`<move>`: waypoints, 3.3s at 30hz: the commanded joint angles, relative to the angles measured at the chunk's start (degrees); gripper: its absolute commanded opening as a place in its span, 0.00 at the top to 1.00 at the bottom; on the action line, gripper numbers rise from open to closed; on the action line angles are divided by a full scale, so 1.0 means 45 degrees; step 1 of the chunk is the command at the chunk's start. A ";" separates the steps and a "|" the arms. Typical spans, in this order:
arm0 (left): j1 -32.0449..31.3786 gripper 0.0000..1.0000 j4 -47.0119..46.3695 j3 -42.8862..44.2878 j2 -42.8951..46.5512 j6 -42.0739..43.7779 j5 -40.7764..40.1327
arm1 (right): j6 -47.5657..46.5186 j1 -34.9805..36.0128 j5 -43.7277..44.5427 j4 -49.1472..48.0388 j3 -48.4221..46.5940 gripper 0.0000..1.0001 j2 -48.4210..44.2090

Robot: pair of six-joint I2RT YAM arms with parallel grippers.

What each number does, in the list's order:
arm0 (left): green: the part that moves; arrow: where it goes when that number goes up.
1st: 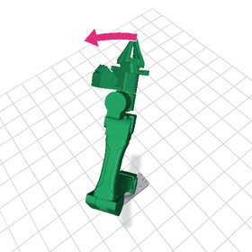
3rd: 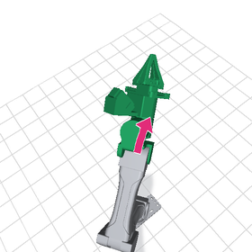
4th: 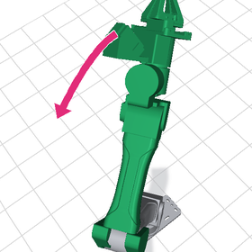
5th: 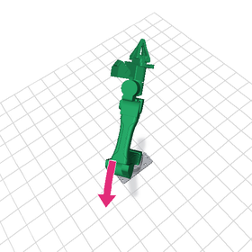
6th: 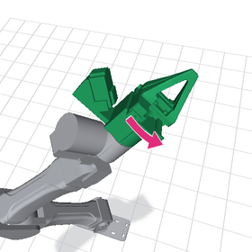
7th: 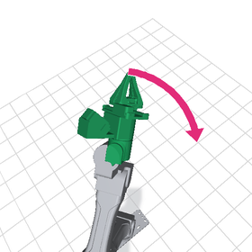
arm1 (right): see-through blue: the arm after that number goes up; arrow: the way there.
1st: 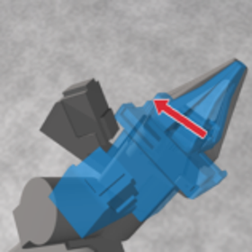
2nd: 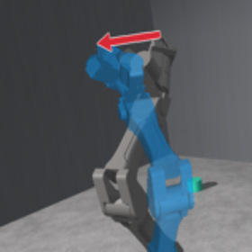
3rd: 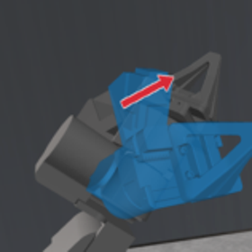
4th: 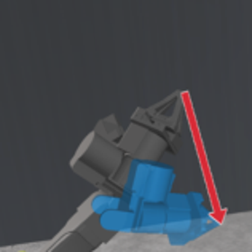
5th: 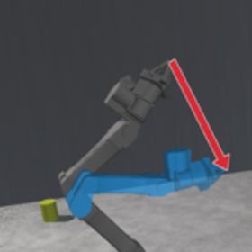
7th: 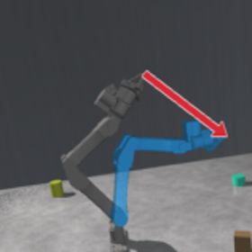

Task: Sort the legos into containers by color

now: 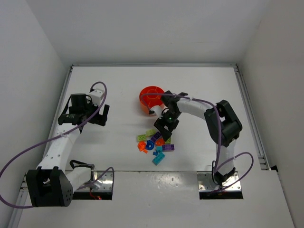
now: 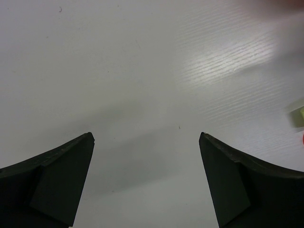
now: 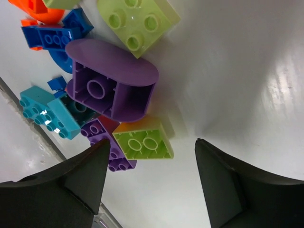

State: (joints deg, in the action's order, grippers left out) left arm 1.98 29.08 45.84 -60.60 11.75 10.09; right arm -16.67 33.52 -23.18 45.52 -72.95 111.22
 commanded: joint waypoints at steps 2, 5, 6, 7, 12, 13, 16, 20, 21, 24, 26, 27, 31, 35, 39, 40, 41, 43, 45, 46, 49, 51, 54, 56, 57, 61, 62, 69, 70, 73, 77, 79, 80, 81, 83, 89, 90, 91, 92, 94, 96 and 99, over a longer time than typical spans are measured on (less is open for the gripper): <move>0.0088 0.00 -0.0369 -0.0051 0.0224 -0.0091 0.0122 | -0.0593 -0.0046 -0.0727 0.0276 -0.0450 0.31 0.0460; 0.0088 0.00 -0.0369 -0.0051 0.0224 -0.0091 0.0122 | -0.0711 -0.0046 -0.0844 0.0276 -0.0332 0.42 0.0695; 0.0088 0.00 -0.0369 -0.0051 0.0224 -0.0091 0.0122 | -0.0711 -0.0046 -0.0845 0.0392 -0.0332 0.45 0.0830; 0.0088 0.00 -0.0369 -0.0051 0.0224 -0.0091 0.0122 | -0.0711 -0.0046 -0.0845 0.0393 -0.0332 0.48 0.0832; 0.0088 0.00 -0.0486 -0.0167 0.0224 -0.0091 0.0122 | -0.0711 -0.0162 -0.0962 0.0393 -0.0216 0.67 0.0949; 0.0088 0.00 -0.0486 -0.0168 0.0224 -0.0091 0.0122 | -0.0711 -0.0163 -0.1078 0.0393 -0.0215 0.70 0.0949; 0.0088 0.00 -0.0486 -0.0168 0.0224 -0.0091 0.0122 | -0.0711 -0.0163 -0.1080 0.0510 -0.0215 0.82 0.0658; 0.0088 0.00 -0.0602 -0.0168 0.0107 -0.0091 0.0122 | -0.0380 -0.0163 -0.0691 0.0764 -0.0215 1.00 -0.0492; 0.0088 0.00 -0.0603 -0.0168 0.0107 -0.0091 0.0122 | -0.0379 -0.0163 -0.0689 0.0880 -0.0370 1.00 -0.0748; 0.0088 0.00 -0.0603 -0.0168 0.0107 -0.0091 0.0122 | 0.0089 -0.0163 0.0051 0.0881 -0.0682 1.00 -0.1819; 0.0088 0.00 -0.0603 -0.0168 0.0107 -0.0091 0.0005 | 0.0595 -0.0163 0.0676 0.0630 -0.1131 1.00 -0.2330; 0.0088 0.00 -0.0719 -0.0168 0.0107 -0.0091 0.0005 | 0.0791 -0.0163 0.1007 0.0473 -0.1539 1.00 -0.2545; 0.0088 0.00 -0.0856 -0.0285 0.0107 -0.0208 -0.0113 | 0.1807 0.0091 0.3774 -0.0893 -0.2596 1.00 -0.3288; 0.0088 0.00 -0.0857 -0.0285 0.0107 -0.0208 -0.0229 | 0.2414 0.0207 0.6045 -0.2727 -0.3670 1.00 -0.3290; 0.0088 0.00 -0.0857 -0.0285 0.0107 -0.0208 -0.0230 | 0.2144 0.0324 0.7649 -0.3043 -0.5700 1.00 -0.1771; 0.0088 0.00 -0.0857 -0.0285 0.0107 -0.0208 -0.0230 | 0.1967 0.0325 0.7806 -0.3045 -0.6032 1.00 -0.1534; 0.0088 0.00 -0.0857 -0.0285 0.0107 -0.0208 -0.0230 | 0.1811 0.0480 0.8097 -0.3161 -0.6500 1.00 -0.1338; 0.0088 0.00 -0.0857 -0.0285 0.0107 -0.0326 -0.0346 | 0.1498 0.0636 0.8372 -0.3316 -0.6990 1.00 -0.0851; 0.0088 0.00 -0.0857 -0.0285 0.0107 -0.0326 -0.0347 | 0.1322 0.0755 0.8802 -0.3610 -0.7128 1.00 -0.0595; 0.0088 0.00 -0.0857 -0.0285 0.0107 -0.0326 -0.0347 | 0.1185 0.0890 0.8977 -0.3746 -0.7129 1.00 -0.0594; 0.0088 0.00 -0.0974 -0.0285 0.0107 -0.0326 -0.0464 | 0.0834 0.1048 0.9525 -0.4156 -0.7013 1.00 -0.0282; 0.0088 0.00 -0.0974 -0.0285 0.0107 -0.0326 -0.0464 | 0.0658 0.1165 0.9798 -0.4293 -0.6877 1.00 -0.0010; 0.0088 0.00 -0.0974 -0.0285 0.0107 -0.0442 -0.0464 | 0.0539 0.1282 1.0073 -0.4431 -0.6739 1.00 0.0128; 0.0088 0.00 -0.1091 -0.0285 0.0107 -0.0443 -0.0464 | 0.0539 0.1399 1.0073 -0.4567 -0.6621 1.00 0.0244; 0.0088 0.00 -0.1091 -0.0285 0.0107 -0.0443 -0.0464 | 0.0539 0.1515 1.0228 -0.4568 -0.6467 1.00 0.0246; 0.0088 0.00 -0.1091 -0.0285 0.0107 -0.0443 -0.0464 | 0.0539 0.1633 1.0346 -0.4685 -0.6348 0.99 0.0674; 0.0088 0.00 -0.1091 -0.0285 0.0107 -0.0443 -0.0464 | 0.0539 0.1634 1.0346 -0.4685 -0.6213 0.97 0.0791; 0.0088 0.00 -0.1091 -0.0403 0.0107 -0.0443 -0.0581 | 0.0539 0.1634 1.0463 -0.4822 -0.6348 0.95 0.1222; 0.0088 0.00 -0.1091 -0.0403 0.0107 -0.0443 -0.0581 | 0.0539 0.1634 1.0463 -0.4822 -0.6522 0.95 0.1435; 0.0205 0.00 -0.1091 -0.0403 0.0223 -0.0443 -0.0581 | 0.0539 0.1634 1.0463 -0.4705 -0.6661 0.94 0.1768; 0.0205 0.00 -0.1207 -0.0520 0.0224 -0.0443 -0.0581 | 0.0539 0.1634 1.0289 -0.4550 -0.6913 0.91 0.2022; 0.0205 0.00 -0.1208 -0.0520 0.0224 -0.0443 -0.0581 | 0.0657 0.1634 1.0288 -0.4412 -0.7032 0.90 0.2023; 0.0205 0.00 -0.1208 -0.0520 0.0224 -0.0443 -0.0581 | 0.0657 0.1634 1.0288 -0.4412 -0.7032 0.90 0.2139; 0.0205 0.00 -0.1208 -0.0520 0.0224 -0.0443 -0.0581 | 0.0657 0.1634 1.0288 -0.4412 -0.7032 0.90 0.2140; 0.0205 0.00 -0.1208 -0.0520 0.0224 -0.0443 -0.0581 | 0.0657 0.1634 1.0288 -0.4412 -0.7032 0.88 0.2140; 0.0205 0.00 -0.1208 -0.0520 0.0224 -0.0443 -0.0581 | 0.0657 0.1634 1.0170 -0.4275 -0.7149 0.57 0.2023; 0.0205 0.00 -0.1208 -0.0520 0.0224 -0.0443 -0.0581 | 0.0773 0.1634 1.0035 -0.4159 -0.7149 0.55 0.1907; 0.0205 0.00 -0.1208 -0.0520 0.0224 -0.0443 -0.0581 | 0.0774 0.1634 1.0034 -0.4158 -0.7149 0.55 0.1906; 0.0205 0.00 -0.1208 -0.0520 0.0224 -0.0443 -0.0581 | 0.0774 0.1634 0.9879 -0.4158 -0.7149 0.55 0.1790; 0.0205 0.00 -0.1208 -0.0520 0.0224 -0.0443 -0.0581 | 0.0774 0.1634 0.9742 -0.4002 -0.7149 0.54 0.1671; 0.0205 0.00 -0.1208 -0.0520 0.0224 -0.0443 -0.0581 | 0.0774 0.1634 0.9565 -0.3847 -0.7149 0.53 0.1536; 0.0205 0.00 -0.1208 -0.0520 0.0108 -0.0443 -0.0581 | 0.0774 0.1750 0.9428 -0.3845 -0.7149 0.50 0.1535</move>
State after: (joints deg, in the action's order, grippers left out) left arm 2.37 25.17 43.64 -60.62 10.24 7.46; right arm -13.69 40.56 20.32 28.23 -102.59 120.86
